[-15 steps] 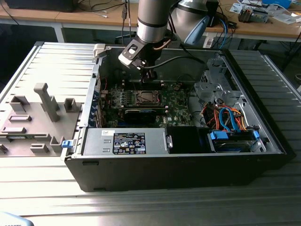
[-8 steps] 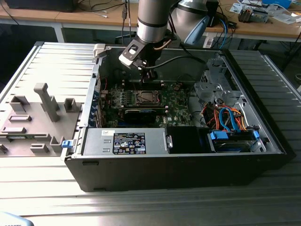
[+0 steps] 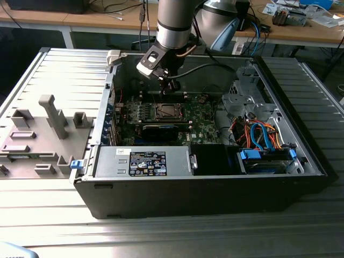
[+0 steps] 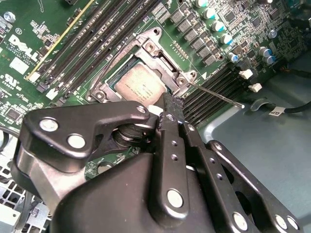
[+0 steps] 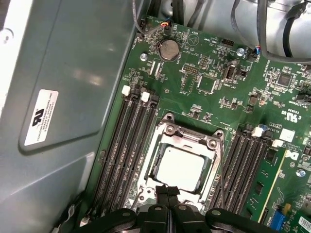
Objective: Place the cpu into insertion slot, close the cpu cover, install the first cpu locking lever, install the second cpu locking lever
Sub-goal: 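Install the first cpu locking lever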
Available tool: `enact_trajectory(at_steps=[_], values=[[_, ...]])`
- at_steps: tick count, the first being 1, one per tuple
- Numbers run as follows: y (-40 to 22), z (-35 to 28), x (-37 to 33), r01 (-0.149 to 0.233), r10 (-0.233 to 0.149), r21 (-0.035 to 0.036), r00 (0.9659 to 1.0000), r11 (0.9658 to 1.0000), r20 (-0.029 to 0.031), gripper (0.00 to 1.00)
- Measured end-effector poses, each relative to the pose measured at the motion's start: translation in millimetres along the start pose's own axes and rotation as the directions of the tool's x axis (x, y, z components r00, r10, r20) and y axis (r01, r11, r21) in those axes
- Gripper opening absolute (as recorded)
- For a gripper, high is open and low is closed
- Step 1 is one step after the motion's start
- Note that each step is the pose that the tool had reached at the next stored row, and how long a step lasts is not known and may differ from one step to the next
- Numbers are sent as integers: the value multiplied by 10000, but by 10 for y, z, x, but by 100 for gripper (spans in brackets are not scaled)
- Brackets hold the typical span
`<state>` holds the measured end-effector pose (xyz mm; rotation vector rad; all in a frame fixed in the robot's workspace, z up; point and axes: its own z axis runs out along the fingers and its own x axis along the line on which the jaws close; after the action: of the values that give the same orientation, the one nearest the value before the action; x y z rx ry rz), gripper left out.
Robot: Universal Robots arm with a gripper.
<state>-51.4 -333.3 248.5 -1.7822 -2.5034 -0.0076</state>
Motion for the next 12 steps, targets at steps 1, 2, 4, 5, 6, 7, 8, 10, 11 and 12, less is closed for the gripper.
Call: enact_trajectory(at_steps=[1,2,4,5,6,7,8,10,11,12], values=[[0,0,0,49,-49,3,10000,10000,2,11],[0,0,0,90,-90,5,10000,10000,4,11],[0,0,0,745,-745,45,9972,9972,25,11],[0,0,0,872,-872,53,9962,9962,29,11],[0,0,0,916,-917,55,9958,9958,30,11],[0,0,0,941,-941,57,9956,9955,31,11],[0,0,0,965,-965,58,9953,9953,32,11],[0,0,0,1063,-1063,65,9943,9943,35,11],[0,0,0,1089,-1089,66,9940,9940,36,11],[0,0,0,1117,-1118,68,9937,9937,37,11]])
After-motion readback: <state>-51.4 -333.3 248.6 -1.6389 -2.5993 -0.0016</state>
